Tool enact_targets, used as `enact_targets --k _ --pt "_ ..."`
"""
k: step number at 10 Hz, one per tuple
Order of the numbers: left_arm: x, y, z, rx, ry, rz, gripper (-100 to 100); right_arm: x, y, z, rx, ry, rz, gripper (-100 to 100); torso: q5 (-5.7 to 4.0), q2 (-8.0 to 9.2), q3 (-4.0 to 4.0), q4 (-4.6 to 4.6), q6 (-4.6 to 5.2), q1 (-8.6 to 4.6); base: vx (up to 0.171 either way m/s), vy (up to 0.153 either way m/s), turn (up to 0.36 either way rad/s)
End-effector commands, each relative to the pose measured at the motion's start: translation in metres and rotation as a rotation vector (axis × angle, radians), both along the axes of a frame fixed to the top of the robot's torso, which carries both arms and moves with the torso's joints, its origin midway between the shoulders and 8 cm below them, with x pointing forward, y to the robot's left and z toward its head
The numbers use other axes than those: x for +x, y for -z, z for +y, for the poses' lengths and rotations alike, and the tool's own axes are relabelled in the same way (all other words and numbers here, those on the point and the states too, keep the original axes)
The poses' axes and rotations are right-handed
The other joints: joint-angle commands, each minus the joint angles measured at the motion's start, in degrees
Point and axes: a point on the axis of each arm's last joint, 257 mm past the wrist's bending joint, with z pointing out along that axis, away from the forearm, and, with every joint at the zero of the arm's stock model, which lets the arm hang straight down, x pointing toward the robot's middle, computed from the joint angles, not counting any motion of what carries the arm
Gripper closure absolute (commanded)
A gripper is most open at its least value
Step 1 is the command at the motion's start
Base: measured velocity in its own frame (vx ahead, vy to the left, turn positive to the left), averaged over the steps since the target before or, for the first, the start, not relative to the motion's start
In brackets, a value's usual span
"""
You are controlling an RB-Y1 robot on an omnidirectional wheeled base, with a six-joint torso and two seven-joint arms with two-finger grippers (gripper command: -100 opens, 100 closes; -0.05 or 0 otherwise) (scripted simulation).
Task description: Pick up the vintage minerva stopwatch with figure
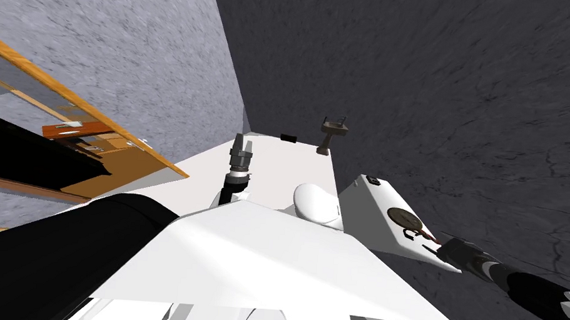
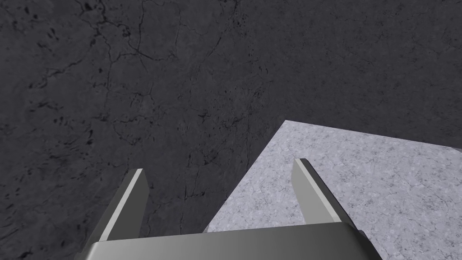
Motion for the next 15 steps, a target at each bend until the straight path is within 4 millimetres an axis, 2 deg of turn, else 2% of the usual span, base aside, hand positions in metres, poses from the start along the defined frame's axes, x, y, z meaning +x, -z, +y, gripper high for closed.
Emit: enact_targets --k 1,2,3,7,10,11,13,14,15 --pt "0.0 0.0 0.0 0.0 0.0 0.0 0 0.0 0.0 0.0 0.0 0.0 0.0 -100 0.0 0.0 0.0 0.0 0.0 0.0 0.009 0.029 -0.071" --pt "0.0 0.0 0.0 0.0 0.0 0.0 0 -0.001 0.002 0.0 -0.001 -0.003 0.005 0 0.0 0.5 0.29 0.11 0.04 -0.13 0.0 0.0 0.0" --pt "0.0 0.0 0.0 0.0 0.0 0.0 0 -0.009 0.004 -0.007 0.001 0.031 0.005 -100 -0.04 0.69 0.4 0.17 0.04 -0.23 -0.061 -0.011 0.216" --pt "0.0 0.0 0.0 0.0 0.0 0.0 0 -0.042 0.013 -0.035 0.006 0.168 0.005 -100 -0.11 1.37 0.8 0.33 -0.02 -0.47 -0.161 -0.039 0.359" --pt "0.0 0.0 0.0 0.0 0.0 0.0 0 -0.068 0.019 -0.054 0.006 0.269 0.004 -100 -0.11 1.35 0.8 0.33 0.0 -0.47 -0.168 -0.018 0.33" --pt "0.0 0.0 0.0 0.0 0.0 0.0 0 -0.068 0.019 -0.054 0.006 0.269 0.004 -100 -0.09 1.34 0.79 0.33 -0.02 -0.39 -0.109 0.004 0.128" --pt "0.0 0.0 0.0 0.0 0.0 0.0 0 -0.086 0.022 -0.066 0.004 0.336 0.004 -100 -0.1 1.1 0.66 0.28 0.0 -0.45 -0.116 -0.009 0.287" --pt "0.0 0.0 0.0 0.0 0.0 0.0 0 -0.082 0.022 -0.061 0.005 0.313 0.007 -100 -0.1 1.19 0.7 0.29 -0.01 -0.47 -0.068 -0.009 0.074" --pt "0.0 0.0 0.0 0.0 0.0 0.0 0 -0.082 0.022 -0.062 0.005 0.318 0.005 100 -0.11 1.03 0.63 0.27 0.09 -0.49 -0.01 -0.001 -0.016"
